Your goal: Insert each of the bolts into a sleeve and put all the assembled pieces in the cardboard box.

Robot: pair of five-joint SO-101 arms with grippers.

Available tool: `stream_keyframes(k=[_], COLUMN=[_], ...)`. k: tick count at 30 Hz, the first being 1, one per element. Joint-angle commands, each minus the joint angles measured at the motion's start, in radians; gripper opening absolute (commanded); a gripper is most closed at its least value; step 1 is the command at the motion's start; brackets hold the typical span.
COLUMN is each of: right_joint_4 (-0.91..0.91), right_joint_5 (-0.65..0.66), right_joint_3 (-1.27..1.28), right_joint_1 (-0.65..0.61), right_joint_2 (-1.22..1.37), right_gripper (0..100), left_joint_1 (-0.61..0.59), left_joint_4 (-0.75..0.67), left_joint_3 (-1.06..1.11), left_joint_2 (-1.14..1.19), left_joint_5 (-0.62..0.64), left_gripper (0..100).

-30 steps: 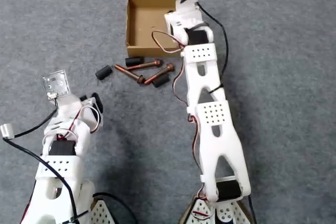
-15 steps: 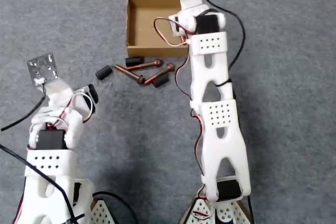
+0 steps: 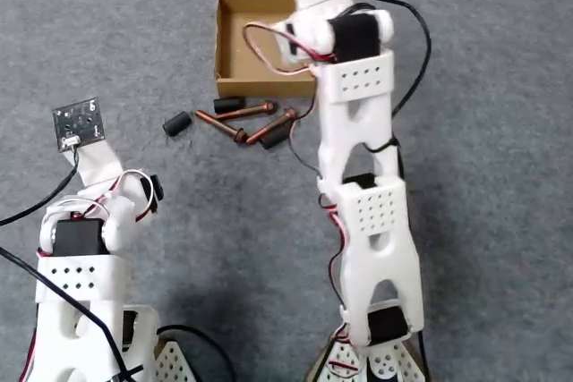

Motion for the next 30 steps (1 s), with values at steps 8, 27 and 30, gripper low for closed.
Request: stream_keyframes(k=[8, 27, 30], right_joint_4=[0.025, -0.121, -0.13], right_joint_5=[0.118, -0.618, -0.724], right_joint_3=[0.073, 1.078, 1.02], right_joint_1=[-0.001, -0.073, -0.074], right_joint_2=[-0.125, -0.306, -0.236], right_gripper=[0.2, 9.7, 16.2], left_joint_1=[-0.003, 0.028, 0.012], left_joint_4=[-0.186, -0.334, -0.468], left_joint_3=[-0.04, -0.084, 0.005], left_joint_2=[0.062, 0.634, 0.628], left_joint_5=[-0.143, -0.087, -0.087], left_gripper=[12, 11, 11])
